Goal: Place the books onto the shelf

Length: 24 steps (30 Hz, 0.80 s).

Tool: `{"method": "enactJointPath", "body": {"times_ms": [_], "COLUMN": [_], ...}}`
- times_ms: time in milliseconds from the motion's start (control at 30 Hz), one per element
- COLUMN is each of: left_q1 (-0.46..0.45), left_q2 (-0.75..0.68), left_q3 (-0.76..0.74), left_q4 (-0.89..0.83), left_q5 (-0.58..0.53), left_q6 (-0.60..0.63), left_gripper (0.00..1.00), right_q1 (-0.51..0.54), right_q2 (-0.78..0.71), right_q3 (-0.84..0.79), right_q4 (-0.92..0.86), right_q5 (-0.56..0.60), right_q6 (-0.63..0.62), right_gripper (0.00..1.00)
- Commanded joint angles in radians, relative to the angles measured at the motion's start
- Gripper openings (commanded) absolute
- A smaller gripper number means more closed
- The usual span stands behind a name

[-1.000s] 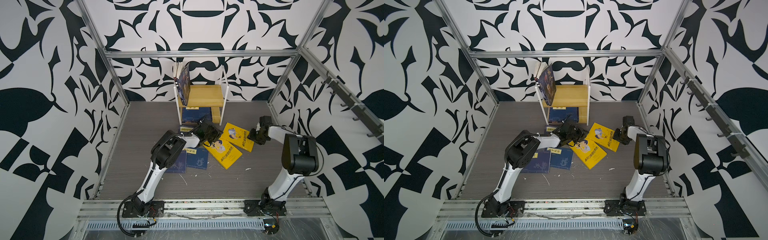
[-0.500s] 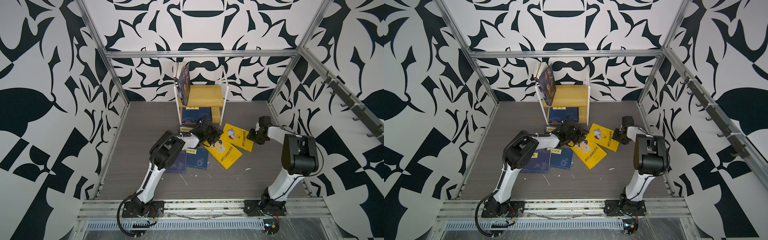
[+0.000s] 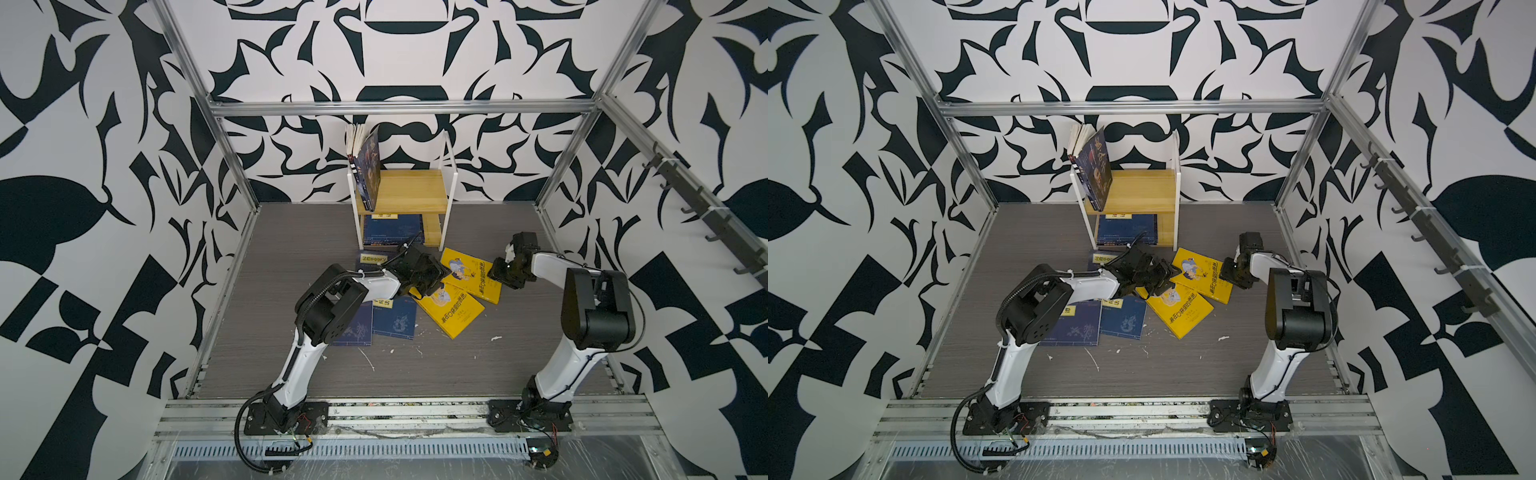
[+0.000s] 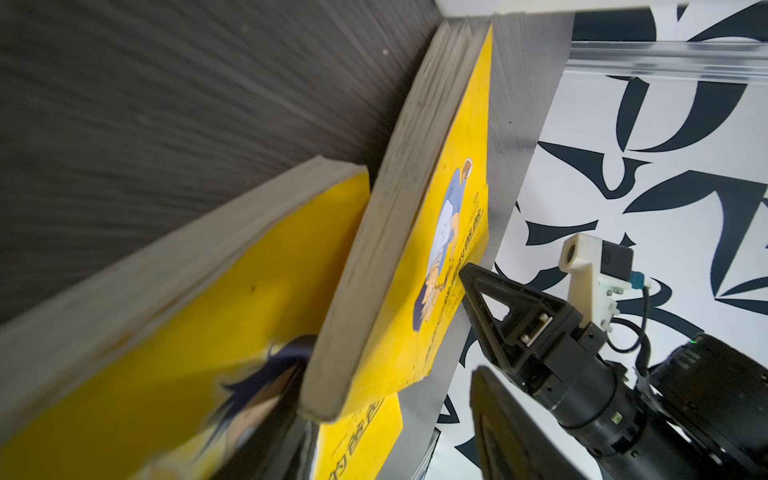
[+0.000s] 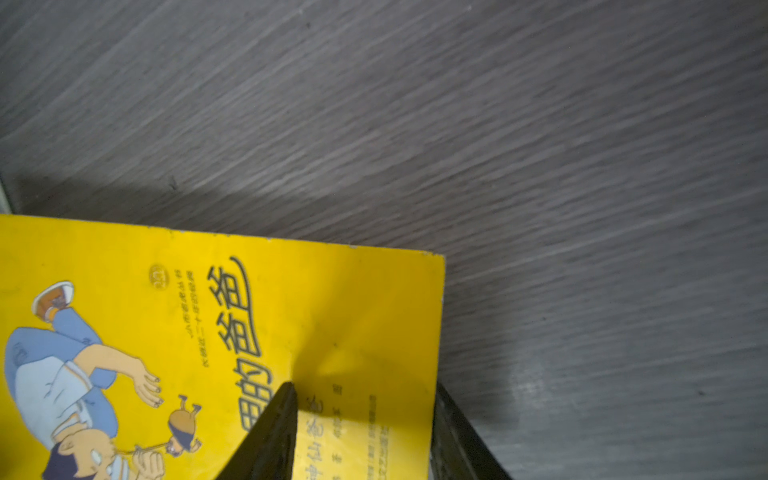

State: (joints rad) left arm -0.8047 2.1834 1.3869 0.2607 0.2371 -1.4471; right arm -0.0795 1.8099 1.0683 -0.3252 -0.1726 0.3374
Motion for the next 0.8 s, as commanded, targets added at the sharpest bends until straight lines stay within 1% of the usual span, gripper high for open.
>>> {"method": "enactJointPath", "body": {"times_ms": [0, 100, 233, 300, 433, 467, 600, 667, 767], "left_q1": [0.011, 0.028, 0.042, 0.042, 0.041, 0.04, 0.041, 0.039, 0.034], "left_q2": [0.059, 0.085, 0.106, 0.111, 0.107, 0.105, 0.084, 0.064, 0.026], "left_q3": [-0.025, -0.001, 0.004, 0.005, -0.003, -0.004, -0.005, -0.002, 0.003], "left_q4": [-0.1, -0.086, -0.071, -0.066, -0.053, -0.048, -0.028, -0.025, -0.022], "left_q5": [-0.018, -0.021, -0.034, -0.035, -0.03, -0.026, -0.018, -0.019, -0.013], "left_q6": [0.002, 0.005, 0.005, 0.003, -0.017, -0.024, -0.047, -0.063, -0.068], "left_gripper": [0.57, 0.5, 0.37, 0.28, 0.03, 0.0, 0.0, 0.0, 0.0], "right_q1": [0.017, 0.017, 0.018, 0.017, 0.017, 0.018, 0.017, 0.018, 0.02], "right_q2": [0.029, 0.025, 0.031, 0.035, 0.03, 0.027, -0.002, -0.045, -0.138], "right_q3": [-0.028, -0.028, -0.028, -0.028, -0.033, -0.034, -0.034, -0.05, -0.091], "right_q4": [-0.088, -0.091, -0.088, -0.087, -0.082, -0.079, -0.083, -0.079, -0.072], "right_q5": [-0.025, -0.02, -0.021, -0.022, -0.024, -0.027, -0.026, -0.012, 0.009], "right_q6": [-0.019, -0.023, -0.023, -0.023, -0.025, -0.027, -0.031, -0.032, -0.031], "right_gripper": [0.49, 0.49, 0.49, 0.49, 0.49, 0.49, 0.5, 0.56, 0.6]}}
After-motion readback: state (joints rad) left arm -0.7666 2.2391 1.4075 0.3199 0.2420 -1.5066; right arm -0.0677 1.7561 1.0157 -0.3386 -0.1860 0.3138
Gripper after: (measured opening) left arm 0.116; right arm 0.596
